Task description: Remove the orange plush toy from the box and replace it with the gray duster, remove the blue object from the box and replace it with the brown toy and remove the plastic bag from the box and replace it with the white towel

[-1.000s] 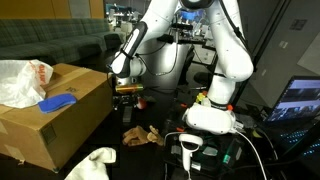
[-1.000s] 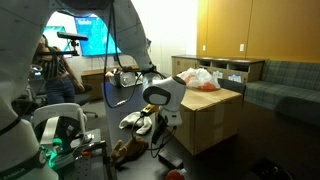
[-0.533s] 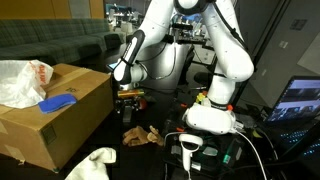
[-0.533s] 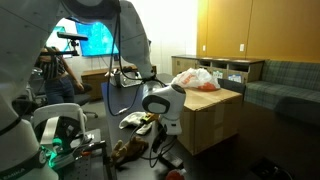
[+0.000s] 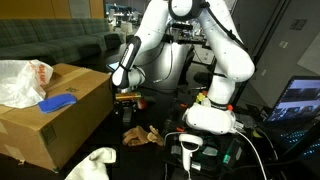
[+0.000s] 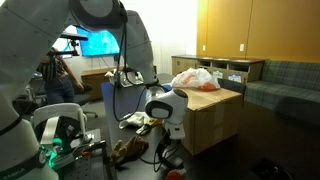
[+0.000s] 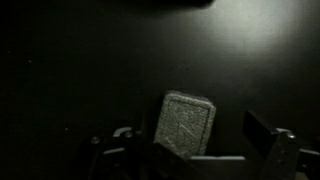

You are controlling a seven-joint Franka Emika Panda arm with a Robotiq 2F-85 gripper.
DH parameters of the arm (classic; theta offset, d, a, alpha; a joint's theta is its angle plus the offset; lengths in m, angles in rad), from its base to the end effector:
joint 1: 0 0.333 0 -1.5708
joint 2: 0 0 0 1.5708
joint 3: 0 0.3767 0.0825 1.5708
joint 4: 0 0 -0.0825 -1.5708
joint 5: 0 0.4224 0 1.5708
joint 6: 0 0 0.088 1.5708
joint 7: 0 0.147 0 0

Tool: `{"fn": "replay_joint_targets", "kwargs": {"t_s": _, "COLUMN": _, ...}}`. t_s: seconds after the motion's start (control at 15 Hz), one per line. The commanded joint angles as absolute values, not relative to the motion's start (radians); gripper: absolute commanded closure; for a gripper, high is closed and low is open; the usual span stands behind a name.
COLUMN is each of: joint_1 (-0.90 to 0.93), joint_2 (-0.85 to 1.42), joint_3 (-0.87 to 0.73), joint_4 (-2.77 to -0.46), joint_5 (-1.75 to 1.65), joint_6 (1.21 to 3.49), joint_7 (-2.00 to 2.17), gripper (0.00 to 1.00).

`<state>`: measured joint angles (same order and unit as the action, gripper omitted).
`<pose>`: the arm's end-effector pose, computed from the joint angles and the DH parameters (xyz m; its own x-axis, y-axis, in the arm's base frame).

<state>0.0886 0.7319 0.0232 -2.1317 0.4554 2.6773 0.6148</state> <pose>0.5633 0.0592 0.0135 0.5728 -0.7793 -0.2543 -0.8034 -0.5953 0.0147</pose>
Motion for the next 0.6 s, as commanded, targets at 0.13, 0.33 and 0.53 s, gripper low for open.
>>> {"fn": "replay_joint_targets", "kwargs": {"t_s": 0.13, "joint_1": 0.122, "joint_2": 0.810, "joint_3": 0.000, "joint_4": -2.071, "joint_5": 0.449, "joint_6": 2.699, "joint_7": 0.671, "gripper": 0.00}}
{"fn": "replay_joint_targets", "kwargs": {"t_s": 0.33, "joint_1": 0.127, "joint_2": 0.829, "joint_3": -0.016, "joint_4": -2.065, "joint_5": 0.448, "joint_6": 2.706, "joint_7": 0.697, "gripper": 0.00}}
{"fn": "replay_joint_targets", "kwargs": {"t_s": 0.53, "joint_1": 0.124, "joint_2": 0.828, "joint_3": -0.036, "joint_4": -2.075, "joint_5": 0.450, "joint_6": 2.728, "joint_7": 0.722, "gripper": 0.00}}
